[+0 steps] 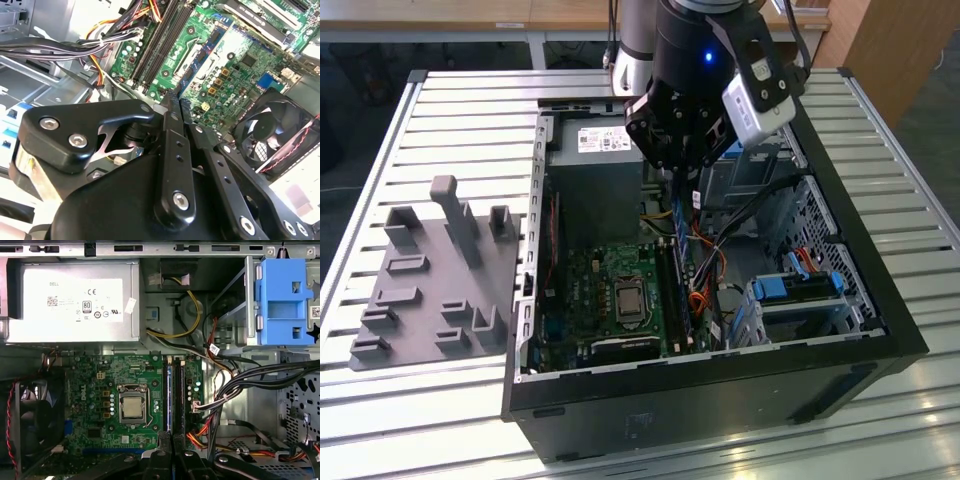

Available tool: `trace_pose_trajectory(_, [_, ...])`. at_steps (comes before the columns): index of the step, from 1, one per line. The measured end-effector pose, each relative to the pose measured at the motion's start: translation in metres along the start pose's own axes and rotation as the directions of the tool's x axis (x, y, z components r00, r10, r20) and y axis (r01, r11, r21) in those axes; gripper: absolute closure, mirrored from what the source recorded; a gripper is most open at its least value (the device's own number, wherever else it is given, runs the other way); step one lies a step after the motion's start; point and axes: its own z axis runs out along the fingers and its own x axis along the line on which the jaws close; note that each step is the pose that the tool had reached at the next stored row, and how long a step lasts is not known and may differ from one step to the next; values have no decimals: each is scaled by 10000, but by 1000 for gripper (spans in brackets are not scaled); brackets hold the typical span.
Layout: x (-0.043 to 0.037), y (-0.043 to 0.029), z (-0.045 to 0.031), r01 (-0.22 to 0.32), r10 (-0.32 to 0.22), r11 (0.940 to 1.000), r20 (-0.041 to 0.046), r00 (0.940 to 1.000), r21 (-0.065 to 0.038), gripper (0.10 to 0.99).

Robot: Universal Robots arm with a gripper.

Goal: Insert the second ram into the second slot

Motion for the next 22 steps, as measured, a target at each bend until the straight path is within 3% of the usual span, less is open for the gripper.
trace_pose_trajectory(8, [1, -2, 60, -79, 79, 10000, 2, 10000, 30, 957])
trace_pose_trajectory(13, [6, -6, 103, 266, -266, 9996, -2, 9996, -72, 957])
trace_pose_trajectory(22, [7, -8, 164, 333, -333, 9994, -4, 9994, -70, 957])
